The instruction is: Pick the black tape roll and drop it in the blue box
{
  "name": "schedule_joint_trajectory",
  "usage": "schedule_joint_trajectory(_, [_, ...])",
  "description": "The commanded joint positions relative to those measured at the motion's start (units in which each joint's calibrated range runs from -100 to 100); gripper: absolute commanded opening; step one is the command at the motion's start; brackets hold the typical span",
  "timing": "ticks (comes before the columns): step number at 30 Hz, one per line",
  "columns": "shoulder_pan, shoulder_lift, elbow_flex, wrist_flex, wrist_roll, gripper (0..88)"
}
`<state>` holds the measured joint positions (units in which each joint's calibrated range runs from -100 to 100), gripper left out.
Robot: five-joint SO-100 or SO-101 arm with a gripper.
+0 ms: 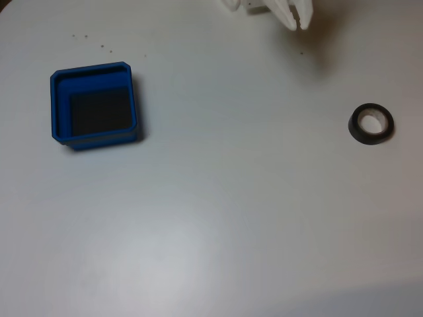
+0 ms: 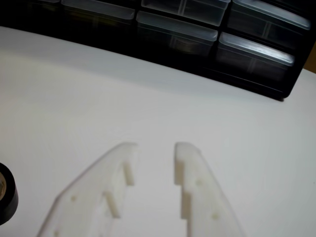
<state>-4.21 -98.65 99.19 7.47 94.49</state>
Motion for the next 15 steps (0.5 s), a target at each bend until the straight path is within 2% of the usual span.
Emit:
schedule_joint_trajectory(1, [0.1, 0.0, 0.8, -0.8, -0.2, 1.2])
schedule_joint_trajectory(15, [-0.7, 0.2, 0.8, -0.8, 0.3, 1.2])
